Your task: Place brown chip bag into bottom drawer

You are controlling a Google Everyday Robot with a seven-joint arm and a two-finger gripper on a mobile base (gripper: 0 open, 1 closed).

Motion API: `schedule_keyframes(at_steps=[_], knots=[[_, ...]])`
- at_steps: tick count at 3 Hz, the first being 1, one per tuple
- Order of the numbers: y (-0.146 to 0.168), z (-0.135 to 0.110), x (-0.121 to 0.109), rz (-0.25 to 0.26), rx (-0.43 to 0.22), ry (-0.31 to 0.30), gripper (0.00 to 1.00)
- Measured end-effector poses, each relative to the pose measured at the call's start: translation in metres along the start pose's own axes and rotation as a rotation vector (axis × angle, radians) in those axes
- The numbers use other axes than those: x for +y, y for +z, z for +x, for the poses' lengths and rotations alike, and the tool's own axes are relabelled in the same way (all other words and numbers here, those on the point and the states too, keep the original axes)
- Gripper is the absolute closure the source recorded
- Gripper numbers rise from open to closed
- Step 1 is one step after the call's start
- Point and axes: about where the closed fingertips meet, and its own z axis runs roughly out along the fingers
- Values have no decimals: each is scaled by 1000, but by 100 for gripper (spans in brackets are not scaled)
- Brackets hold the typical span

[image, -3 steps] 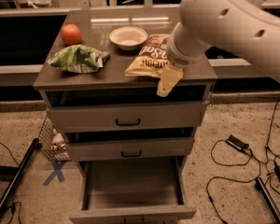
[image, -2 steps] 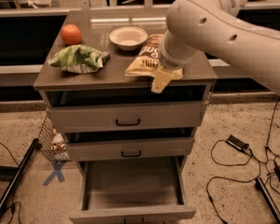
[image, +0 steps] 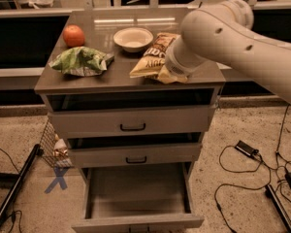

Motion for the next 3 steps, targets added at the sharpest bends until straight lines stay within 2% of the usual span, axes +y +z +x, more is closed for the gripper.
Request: schedule_keyframes(at_steps=[1,2,3], knots=[[-31,-6,-11,41,-195,105,88],[-81,-31,-1,85,-369,92,100],[-135,-32,20,107,-444,68,100]])
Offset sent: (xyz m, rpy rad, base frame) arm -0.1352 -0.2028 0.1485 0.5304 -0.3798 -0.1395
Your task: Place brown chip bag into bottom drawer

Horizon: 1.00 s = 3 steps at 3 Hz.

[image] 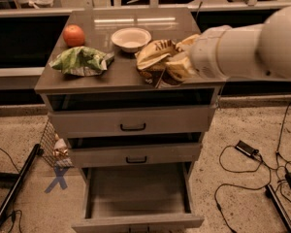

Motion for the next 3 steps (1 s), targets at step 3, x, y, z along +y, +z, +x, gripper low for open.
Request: schedule_keyframes(at_steps=[3], knots=[[-123,66,6,-7,41,-46,100]])
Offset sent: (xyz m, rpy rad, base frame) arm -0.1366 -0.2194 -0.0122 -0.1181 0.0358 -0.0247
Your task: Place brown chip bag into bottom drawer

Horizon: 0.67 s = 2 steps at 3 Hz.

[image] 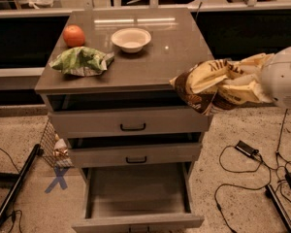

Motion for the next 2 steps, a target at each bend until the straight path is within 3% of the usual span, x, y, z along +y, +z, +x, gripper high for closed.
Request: schedule_keyframes(at_steps=[1,2], knots=[[0,0,0,1,0,0,100],[10,34,9,-22,-7,-26,100]])
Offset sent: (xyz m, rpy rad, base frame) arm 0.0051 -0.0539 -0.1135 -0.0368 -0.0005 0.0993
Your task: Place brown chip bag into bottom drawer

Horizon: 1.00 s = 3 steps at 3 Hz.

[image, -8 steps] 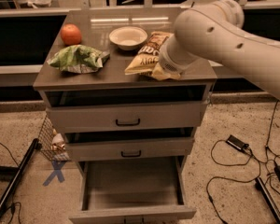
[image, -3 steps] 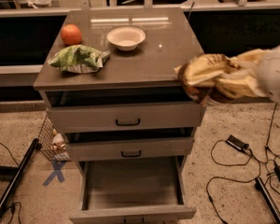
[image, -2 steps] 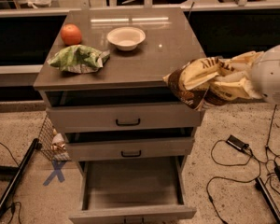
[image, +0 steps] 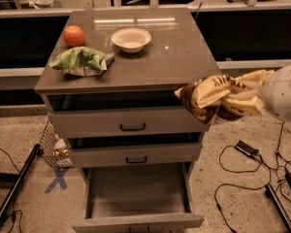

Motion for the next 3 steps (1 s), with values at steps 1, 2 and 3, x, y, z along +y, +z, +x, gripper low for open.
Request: schedule_keyframes(at_steps=[1,2,3], knots=[[12,52,18,-91,-49,-62,100],[21,99,56,-297,-73,-96,100],[20,93,58,-301,-76,-96,100]])
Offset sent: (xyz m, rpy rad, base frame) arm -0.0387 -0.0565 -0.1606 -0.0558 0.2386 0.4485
